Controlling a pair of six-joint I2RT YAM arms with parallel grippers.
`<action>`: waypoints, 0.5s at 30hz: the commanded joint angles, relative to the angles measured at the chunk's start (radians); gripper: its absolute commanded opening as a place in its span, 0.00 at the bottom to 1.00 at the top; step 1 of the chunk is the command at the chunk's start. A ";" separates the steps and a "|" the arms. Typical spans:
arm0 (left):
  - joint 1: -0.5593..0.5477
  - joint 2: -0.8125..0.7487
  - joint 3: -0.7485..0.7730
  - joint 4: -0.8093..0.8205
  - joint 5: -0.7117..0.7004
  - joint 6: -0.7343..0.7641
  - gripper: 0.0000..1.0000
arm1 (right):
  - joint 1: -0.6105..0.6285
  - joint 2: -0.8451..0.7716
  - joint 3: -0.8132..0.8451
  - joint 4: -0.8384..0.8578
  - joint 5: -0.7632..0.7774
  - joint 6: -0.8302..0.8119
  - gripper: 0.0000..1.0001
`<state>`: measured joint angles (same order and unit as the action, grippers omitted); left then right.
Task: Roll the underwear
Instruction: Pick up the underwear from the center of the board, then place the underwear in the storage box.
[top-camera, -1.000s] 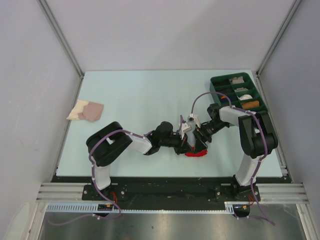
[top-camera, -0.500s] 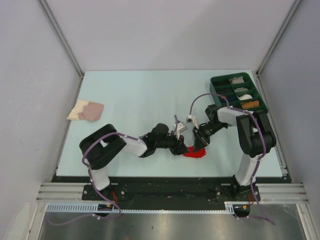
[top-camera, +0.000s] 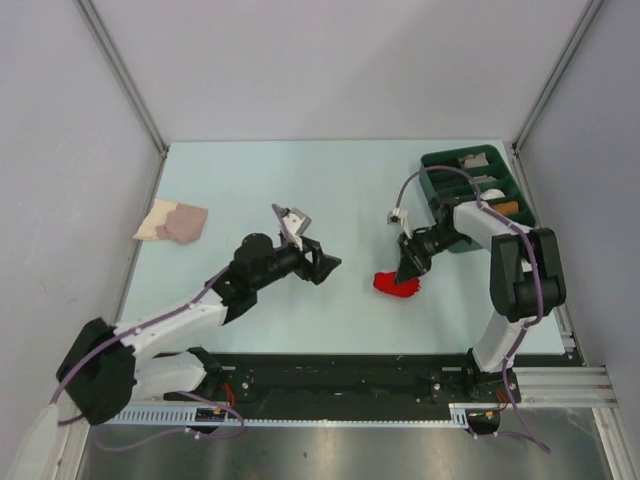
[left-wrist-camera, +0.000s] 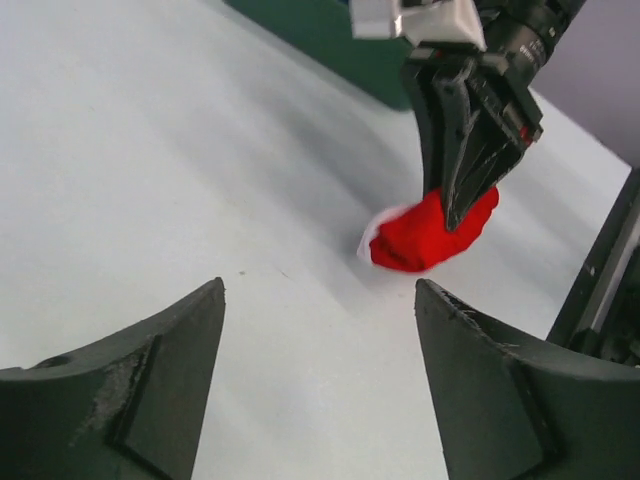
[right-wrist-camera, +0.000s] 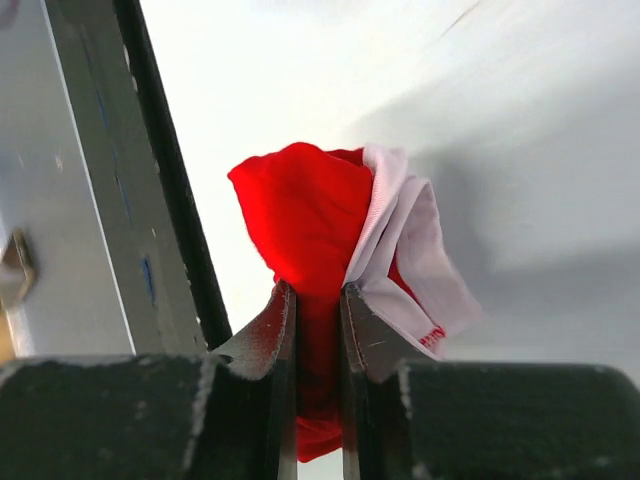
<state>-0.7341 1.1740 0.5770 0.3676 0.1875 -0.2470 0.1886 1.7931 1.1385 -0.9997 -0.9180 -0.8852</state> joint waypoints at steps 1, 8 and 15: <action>0.085 -0.201 -0.051 -0.120 -0.016 0.034 0.82 | -0.098 -0.115 0.138 -0.036 -0.085 0.069 0.00; 0.167 -0.483 -0.074 -0.301 -0.051 0.047 0.95 | -0.291 -0.103 0.400 -0.065 -0.052 0.077 0.00; 0.173 -0.513 -0.114 -0.297 0.082 0.017 0.95 | -0.428 0.182 0.901 -0.338 0.036 -0.107 0.01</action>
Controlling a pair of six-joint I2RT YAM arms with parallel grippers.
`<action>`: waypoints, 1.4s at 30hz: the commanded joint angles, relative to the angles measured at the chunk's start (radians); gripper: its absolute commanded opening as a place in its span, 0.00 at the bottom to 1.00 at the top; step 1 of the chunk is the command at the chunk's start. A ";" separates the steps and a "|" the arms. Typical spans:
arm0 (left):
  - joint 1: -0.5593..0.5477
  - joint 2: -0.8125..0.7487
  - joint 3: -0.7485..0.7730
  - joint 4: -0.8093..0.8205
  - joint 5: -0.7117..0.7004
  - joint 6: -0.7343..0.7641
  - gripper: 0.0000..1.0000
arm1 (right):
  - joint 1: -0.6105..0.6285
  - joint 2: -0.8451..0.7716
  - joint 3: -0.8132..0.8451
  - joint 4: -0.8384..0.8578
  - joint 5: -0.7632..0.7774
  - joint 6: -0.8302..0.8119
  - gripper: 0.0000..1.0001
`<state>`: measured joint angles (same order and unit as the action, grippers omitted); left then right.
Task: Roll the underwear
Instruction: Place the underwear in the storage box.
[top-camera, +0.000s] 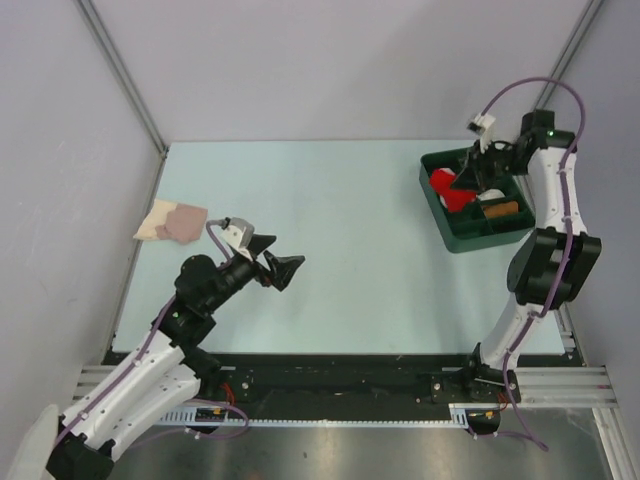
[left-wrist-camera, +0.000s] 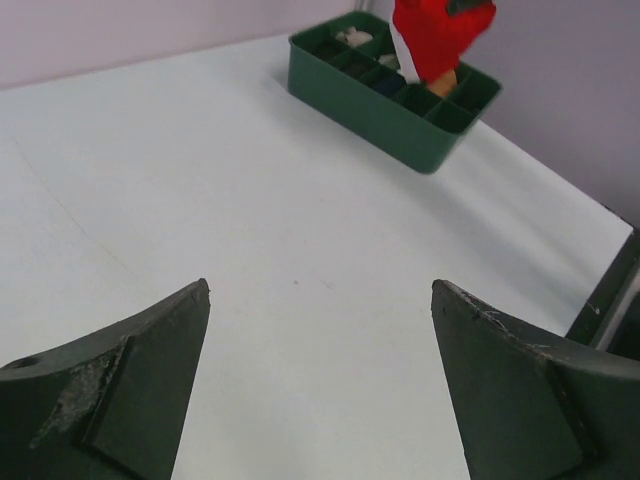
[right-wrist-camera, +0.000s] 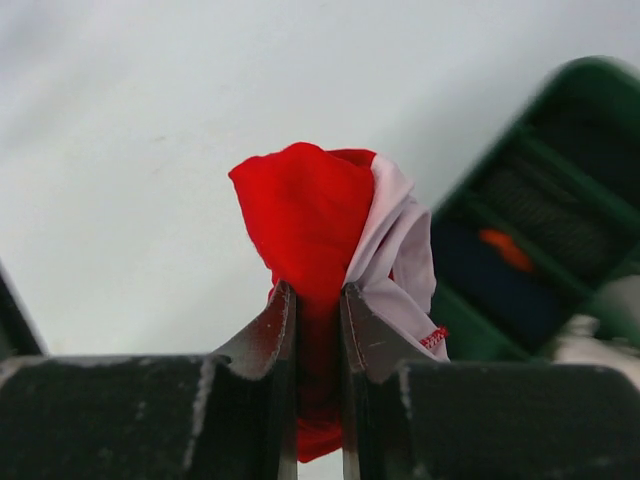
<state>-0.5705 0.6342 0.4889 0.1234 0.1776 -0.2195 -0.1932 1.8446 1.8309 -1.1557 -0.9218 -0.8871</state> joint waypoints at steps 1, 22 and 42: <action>0.009 0.036 -0.023 -0.050 0.103 -0.015 0.95 | -0.064 0.190 0.267 -0.211 0.044 -0.127 0.01; 0.009 0.180 -0.007 -0.033 0.175 -0.029 0.93 | -0.066 0.346 0.269 -0.308 0.175 -0.711 0.03; 0.009 0.223 -0.001 -0.047 0.188 -0.040 0.92 | -0.046 0.400 0.232 -0.361 0.258 -0.952 0.11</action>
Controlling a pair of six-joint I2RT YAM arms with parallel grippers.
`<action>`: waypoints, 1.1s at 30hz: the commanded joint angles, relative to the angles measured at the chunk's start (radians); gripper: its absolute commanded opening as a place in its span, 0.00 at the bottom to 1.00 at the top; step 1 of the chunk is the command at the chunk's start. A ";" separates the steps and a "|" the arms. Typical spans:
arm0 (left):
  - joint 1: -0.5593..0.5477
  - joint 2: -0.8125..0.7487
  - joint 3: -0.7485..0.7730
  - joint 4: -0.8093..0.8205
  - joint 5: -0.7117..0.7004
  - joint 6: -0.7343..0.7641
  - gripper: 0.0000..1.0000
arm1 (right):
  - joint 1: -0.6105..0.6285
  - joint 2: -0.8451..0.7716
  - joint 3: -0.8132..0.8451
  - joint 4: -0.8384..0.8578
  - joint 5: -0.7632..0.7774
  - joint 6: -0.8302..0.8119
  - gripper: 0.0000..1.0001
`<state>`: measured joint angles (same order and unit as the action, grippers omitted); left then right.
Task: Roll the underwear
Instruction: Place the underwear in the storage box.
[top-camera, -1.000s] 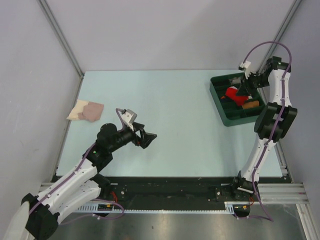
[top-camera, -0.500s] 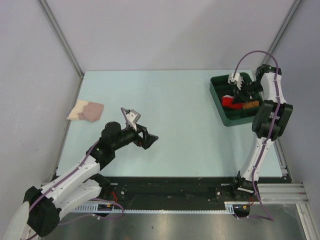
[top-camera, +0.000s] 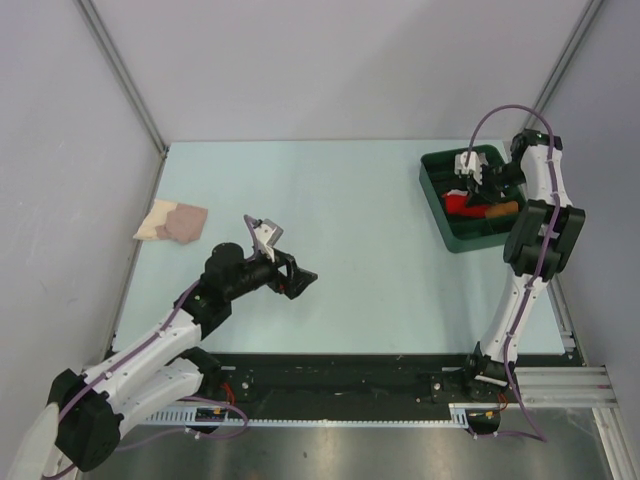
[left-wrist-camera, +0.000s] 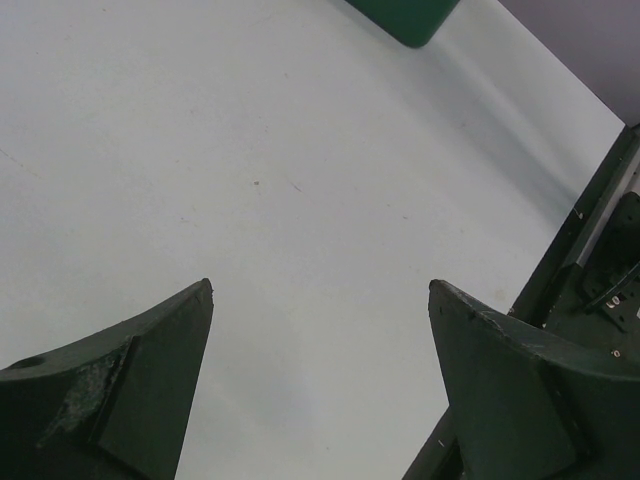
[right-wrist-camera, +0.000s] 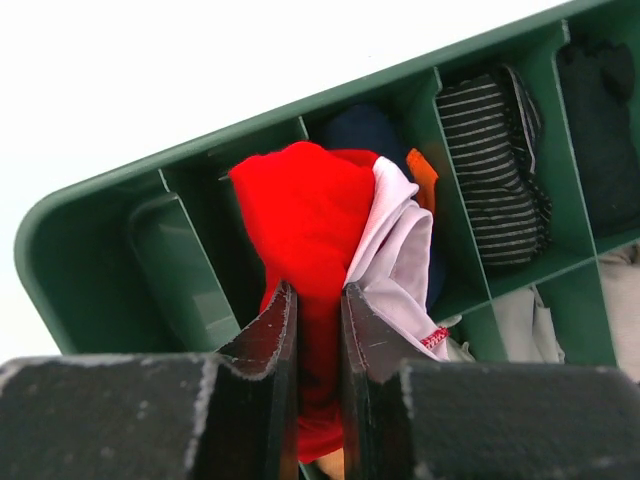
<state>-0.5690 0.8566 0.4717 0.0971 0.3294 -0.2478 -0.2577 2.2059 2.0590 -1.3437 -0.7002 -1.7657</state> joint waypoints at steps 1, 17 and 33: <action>0.008 0.004 0.018 -0.022 0.033 -0.011 0.92 | 0.023 0.043 -0.006 -0.175 0.054 -0.075 0.11; 0.008 0.039 0.028 -0.040 0.030 -0.005 0.92 | 0.043 0.100 -0.097 -0.175 0.156 -0.110 0.13; 0.008 0.056 0.028 -0.039 0.030 -0.015 0.92 | 0.089 0.209 0.020 -0.150 0.269 0.058 0.26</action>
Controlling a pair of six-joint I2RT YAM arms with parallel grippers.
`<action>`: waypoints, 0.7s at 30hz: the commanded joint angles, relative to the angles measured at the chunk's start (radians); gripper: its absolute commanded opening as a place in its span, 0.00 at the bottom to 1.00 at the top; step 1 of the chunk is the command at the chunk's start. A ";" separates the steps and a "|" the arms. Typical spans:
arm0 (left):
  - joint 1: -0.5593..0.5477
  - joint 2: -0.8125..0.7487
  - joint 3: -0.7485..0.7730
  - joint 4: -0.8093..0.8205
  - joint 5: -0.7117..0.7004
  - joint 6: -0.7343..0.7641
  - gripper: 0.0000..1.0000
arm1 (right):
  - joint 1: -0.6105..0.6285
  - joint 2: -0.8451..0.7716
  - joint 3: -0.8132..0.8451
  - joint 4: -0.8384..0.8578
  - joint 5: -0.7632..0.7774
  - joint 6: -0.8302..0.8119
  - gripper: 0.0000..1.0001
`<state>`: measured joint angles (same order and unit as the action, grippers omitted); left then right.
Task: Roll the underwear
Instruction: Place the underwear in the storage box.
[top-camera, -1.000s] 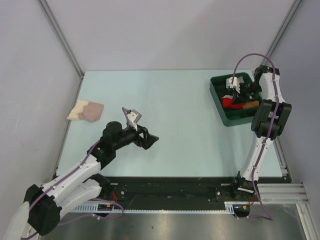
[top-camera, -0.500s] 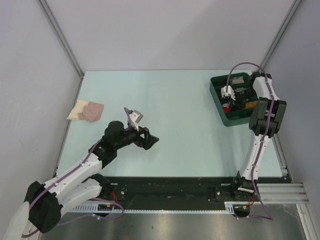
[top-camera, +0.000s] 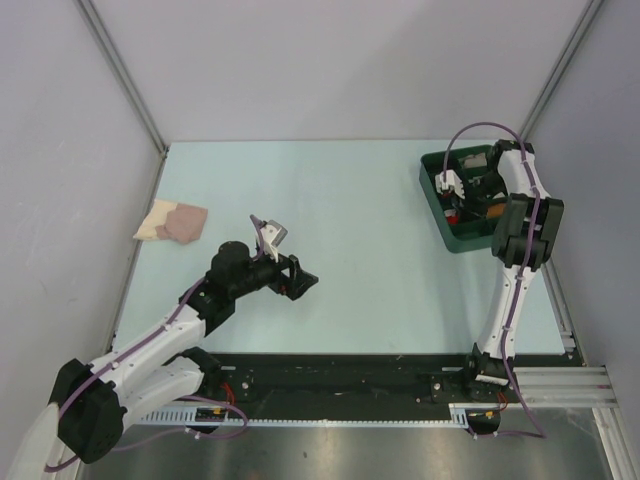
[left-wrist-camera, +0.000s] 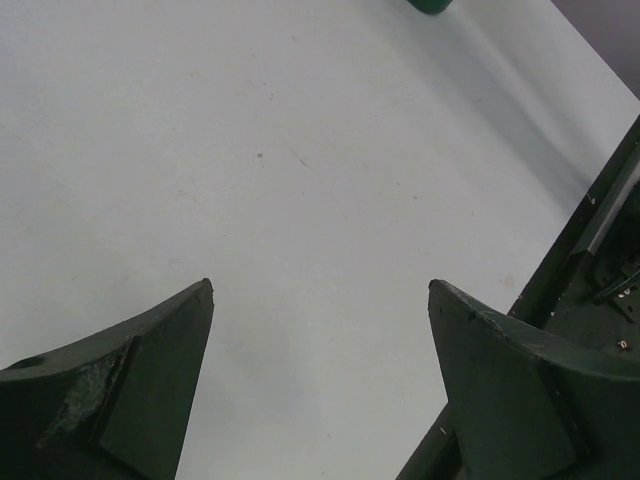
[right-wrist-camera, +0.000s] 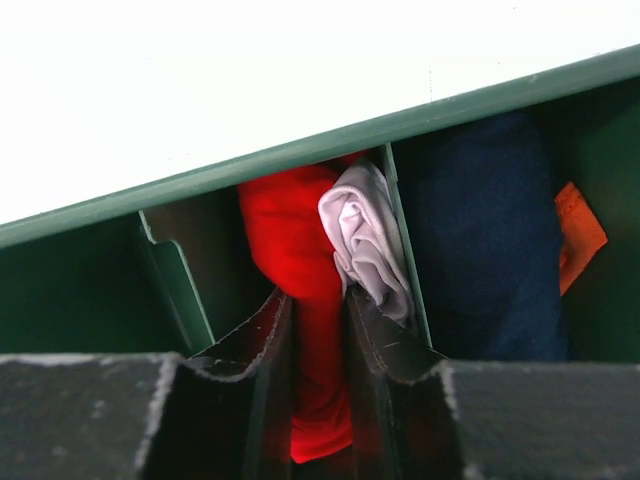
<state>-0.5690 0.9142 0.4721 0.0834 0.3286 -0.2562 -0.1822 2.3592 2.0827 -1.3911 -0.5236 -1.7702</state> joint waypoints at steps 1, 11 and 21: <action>0.008 -0.001 0.028 -0.025 0.030 -0.006 0.91 | 0.013 0.054 -0.018 -0.092 0.106 0.081 0.27; 0.008 -0.001 0.016 -0.011 0.038 -0.012 0.92 | -0.019 0.035 -0.004 -0.101 0.091 0.115 0.43; 0.008 -0.021 0.063 -0.063 0.017 0.021 0.93 | -0.057 -0.074 0.096 -0.128 -0.016 0.129 0.69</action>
<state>-0.5690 0.9142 0.4789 0.0685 0.3279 -0.2600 -0.2150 2.3306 2.1380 -1.4117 -0.5453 -1.6482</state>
